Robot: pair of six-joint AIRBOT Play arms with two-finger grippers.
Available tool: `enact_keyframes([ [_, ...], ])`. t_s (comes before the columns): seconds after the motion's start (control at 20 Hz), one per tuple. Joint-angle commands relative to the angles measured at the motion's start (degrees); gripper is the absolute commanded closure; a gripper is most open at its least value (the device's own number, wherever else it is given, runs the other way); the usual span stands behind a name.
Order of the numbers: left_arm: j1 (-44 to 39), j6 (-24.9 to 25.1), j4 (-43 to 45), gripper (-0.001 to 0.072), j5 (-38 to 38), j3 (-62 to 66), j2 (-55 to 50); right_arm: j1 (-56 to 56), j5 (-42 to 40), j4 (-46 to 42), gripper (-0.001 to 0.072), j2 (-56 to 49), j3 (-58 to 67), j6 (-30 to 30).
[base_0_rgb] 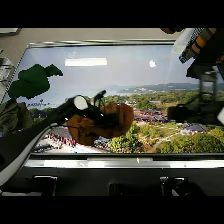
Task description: Fold the clothes and pants, and hang the long-sleeved shirts on hangers.
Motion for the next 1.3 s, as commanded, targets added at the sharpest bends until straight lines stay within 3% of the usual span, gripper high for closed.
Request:
enact_keyframes([
  [0.0,-6.75,-2.60,-1.99,0.0366,4.00,0.04,-2.25,-10.93,2.16,-0.74,0.0505,3.69,-1.05,-1.95],
  [0.05,-5.70,-2.60,-1.99,0.0147,3.06,0.07,-1.84,-14.53,1.07,1.97,0.0474,3.63,-2.45,-2.97],
  [0.1,-3.76,-2.27,-1.88,0.0140,0.55,0.33,-1.03,-17.79,-0.04,5.73,0.0394,3.32,-4.24,-3.78],
  [0.25,6.56,0.90,4.96,0.0140,-10.14,1.31,4.66,-28.11,-2.71,23.04,0.0389,-0.33,-11.13,-9.62],
  [0.4,18.78,3.30,10.93,0.0139,-16.06,1.29,11.52,-33.07,-11.28,44.76,0.0388,-8.04,-18.14,-19.65],
  [0.5,25.77,3.93,10.93,0.0140,-17.29,1.29,14.53,-30.51,-17.18,53.55,0.0303,-14.84,-20.33,-24.52],
  [0.8,38.40,3.93,10.91,0.0144,-19.37,1.29,15.82,-17.38,-28.92,54.23,0.0301,-34.60,-20.44,-26.64],
  [1.0,41.48,3.67,10.91,0.0143,-20.11,1.27,15.74,-14.29,-32.81,54.42,0.0302,-39.67,-20.44,-26.60],
  [1.05,41.83,3.67,10.91,0.0143,-20.28,1.27,15.63,-13.64,-33.86,54.75,0.0307,-39.89,-20.44,-26.62],
  [1.2,43.43,4.20,10.91,0.0143,-20.48,0.22,15.65,-12.50,-35.10,55.17,0.0484,-39.89,-20.39,-26.88],
  [1.25,44.44,5.81,10.91,0.0143,-20.44,-0.87,15.69,-12.50,-34.88,55.15,0.0583,-39.87,-20.39,-27.04],
])
